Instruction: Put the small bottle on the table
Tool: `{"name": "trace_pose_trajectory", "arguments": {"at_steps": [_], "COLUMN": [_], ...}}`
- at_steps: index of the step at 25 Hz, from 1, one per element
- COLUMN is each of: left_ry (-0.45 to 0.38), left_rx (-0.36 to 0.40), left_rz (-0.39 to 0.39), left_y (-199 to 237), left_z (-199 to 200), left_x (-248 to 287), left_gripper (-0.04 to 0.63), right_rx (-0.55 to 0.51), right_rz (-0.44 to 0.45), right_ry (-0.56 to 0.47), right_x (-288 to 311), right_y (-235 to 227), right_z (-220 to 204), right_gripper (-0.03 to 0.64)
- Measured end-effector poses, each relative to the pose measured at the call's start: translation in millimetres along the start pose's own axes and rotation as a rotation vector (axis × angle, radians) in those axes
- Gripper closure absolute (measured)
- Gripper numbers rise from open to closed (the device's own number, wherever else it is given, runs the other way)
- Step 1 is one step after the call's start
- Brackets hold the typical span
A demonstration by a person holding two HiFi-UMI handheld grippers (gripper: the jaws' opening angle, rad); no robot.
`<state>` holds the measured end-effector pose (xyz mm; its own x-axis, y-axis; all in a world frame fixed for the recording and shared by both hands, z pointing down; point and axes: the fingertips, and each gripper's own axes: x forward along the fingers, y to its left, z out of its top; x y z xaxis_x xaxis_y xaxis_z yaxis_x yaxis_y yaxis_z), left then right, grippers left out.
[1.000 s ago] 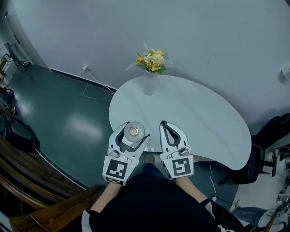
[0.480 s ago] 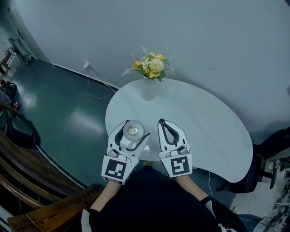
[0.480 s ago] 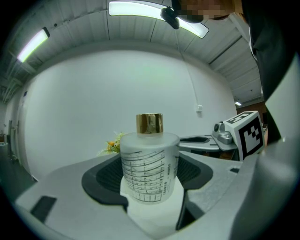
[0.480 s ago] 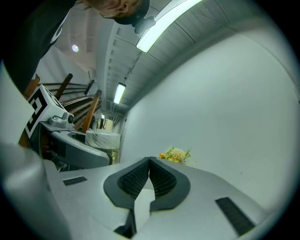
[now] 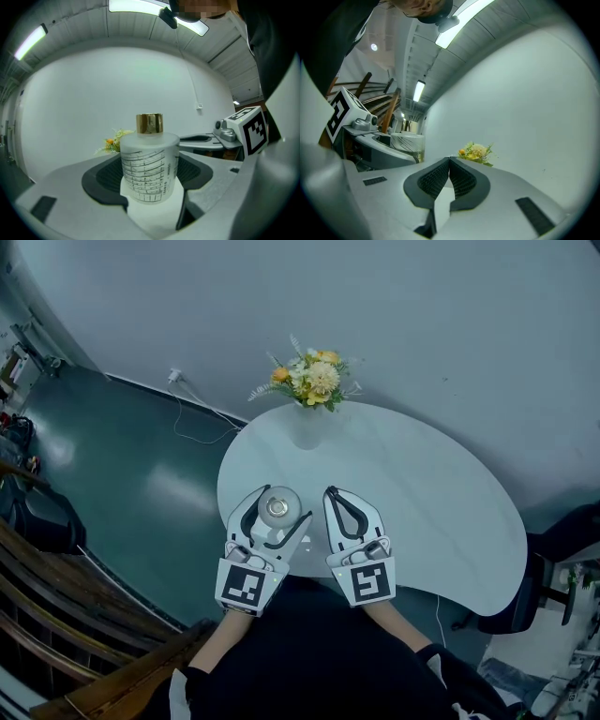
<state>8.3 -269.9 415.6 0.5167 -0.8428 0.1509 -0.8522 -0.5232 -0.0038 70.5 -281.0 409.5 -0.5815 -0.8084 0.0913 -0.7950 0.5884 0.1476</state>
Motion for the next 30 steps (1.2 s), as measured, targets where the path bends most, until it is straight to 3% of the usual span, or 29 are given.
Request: {"name": "trace_pose_trajectory", "arguments": {"at_steps": [24, 30], "left_ry": [0.035, 0.008], "left_rx": [0.036, 0.098], "left_rz": [-0.096, -0.119], "left_y": [45.6, 53.8], "left_z": [-37.4, -49.5], "left_x": [73.2, 96.4], "left_gripper": [0.262, 0.262], "right_rx": [0.022, 0.041], "right_rz": [-0.063, -0.060], "right_ry": [0.044, 0.066], "right_x": [67.9, 80.5], "right_y": [-22.6, -28.5], "right_z": [-38.0, -59.7], "right_gripper": [0.594, 0.594]}}
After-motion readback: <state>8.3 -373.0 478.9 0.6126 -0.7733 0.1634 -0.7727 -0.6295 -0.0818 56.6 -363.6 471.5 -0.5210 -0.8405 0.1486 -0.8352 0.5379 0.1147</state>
